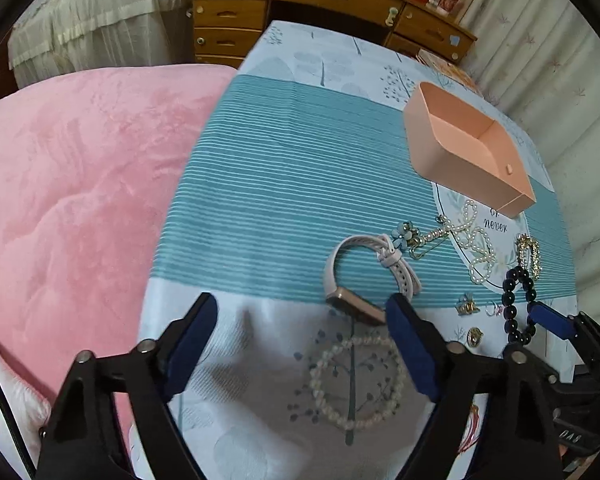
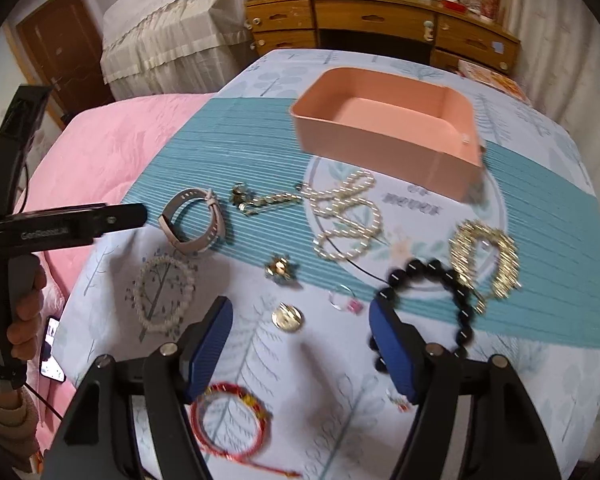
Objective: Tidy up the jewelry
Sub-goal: 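Grasp the pink-band watch with the left tool while the right tool grasps the gold flower brooch, then carry the watch and brooch into the pink box and open both tools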
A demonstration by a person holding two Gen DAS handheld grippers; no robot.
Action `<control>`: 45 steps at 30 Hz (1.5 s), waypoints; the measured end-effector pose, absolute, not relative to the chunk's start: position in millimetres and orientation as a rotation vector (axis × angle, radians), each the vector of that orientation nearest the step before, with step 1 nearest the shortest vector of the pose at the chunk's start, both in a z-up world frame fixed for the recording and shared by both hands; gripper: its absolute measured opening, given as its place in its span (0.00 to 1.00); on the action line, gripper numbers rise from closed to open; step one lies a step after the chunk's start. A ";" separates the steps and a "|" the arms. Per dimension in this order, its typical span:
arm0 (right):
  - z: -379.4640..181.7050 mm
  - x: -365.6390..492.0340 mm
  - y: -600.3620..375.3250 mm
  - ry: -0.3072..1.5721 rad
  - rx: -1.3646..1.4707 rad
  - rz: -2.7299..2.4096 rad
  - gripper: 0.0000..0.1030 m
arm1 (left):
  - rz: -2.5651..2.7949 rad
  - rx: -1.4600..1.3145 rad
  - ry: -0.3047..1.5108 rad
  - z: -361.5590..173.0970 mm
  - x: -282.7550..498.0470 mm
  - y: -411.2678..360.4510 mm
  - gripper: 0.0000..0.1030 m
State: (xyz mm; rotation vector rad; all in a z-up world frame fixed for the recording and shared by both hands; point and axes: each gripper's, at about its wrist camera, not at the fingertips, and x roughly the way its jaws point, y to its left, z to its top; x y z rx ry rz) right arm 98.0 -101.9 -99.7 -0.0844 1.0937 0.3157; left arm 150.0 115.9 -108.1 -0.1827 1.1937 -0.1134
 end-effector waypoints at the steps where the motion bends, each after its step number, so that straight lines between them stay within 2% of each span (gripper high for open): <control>1: -102.4 101.6 -98.5 1.095 -0.097 0.322 0.66 | -0.113 -0.178 1.200 -110.7 153.3 113.8 0.72; 5: -111.5 109.3 -85.3 1.100 -0.126 0.341 0.57 | -0.127 -0.169 1.239 -124.1 167.8 105.2 0.55; 9: -122.2 118.5 -75.3 1.118 -0.154 0.337 0.46 | -0.130 -0.165 1.270 -134.8 179.6 100.6 0.44; 10: -124.1 120.9 -76.1 1.124 -0.156 0.337 0.43 | -0.123 -0.157 1.260 -134.2 181.0 99.5 0.38; 11: -126.9 122.9 -76.3 1.134 -0.155 0.337 0.37 | -0.119 -0.150 1.261 -134.3 182.6 98.6 0.25; 12: -129.8 124.7 -76.3 1.146 -0.151 0.339 0.31 | -0.117 -0.147 1.264 -134.8 184.0 98.1 0.23; 14: -129.8 125.3 -77.2 1.136 -0.150 0.332 0.24 | -0.111 -0.142 1.261 -135.7 185.1 96.6 0.07; 15: -130.3 125.4 -76.7 1.140 -0.149 0.334 0.18 | -0.108 -0.138 1.260 -136.3 185.1 95.1 0.07; 19: -128.3 124.4 -80.1 1.132 -0.138 0.334 0.18 | -0.084 -0.153 1.241 -137.3 180.4 94.2 0.03; 29: -96.4 114.3 -96.4 1.088 -0.076 0.339 0.18 | -0.140 -0.301 1.154 -107.4 152.2 86.9 0.03; 35: -49.3 115.1 -113.3 1.019 -0.037 0.336 0.18 | -0.183 -0.299 1.079 -69.9 142.9 72.6 0.03; 45: 51.6 146.5 -147.2 0.885 0.019 0.286 0.18 | -0.265 -0.230 0.959 24.7 163.4 49.4 0.03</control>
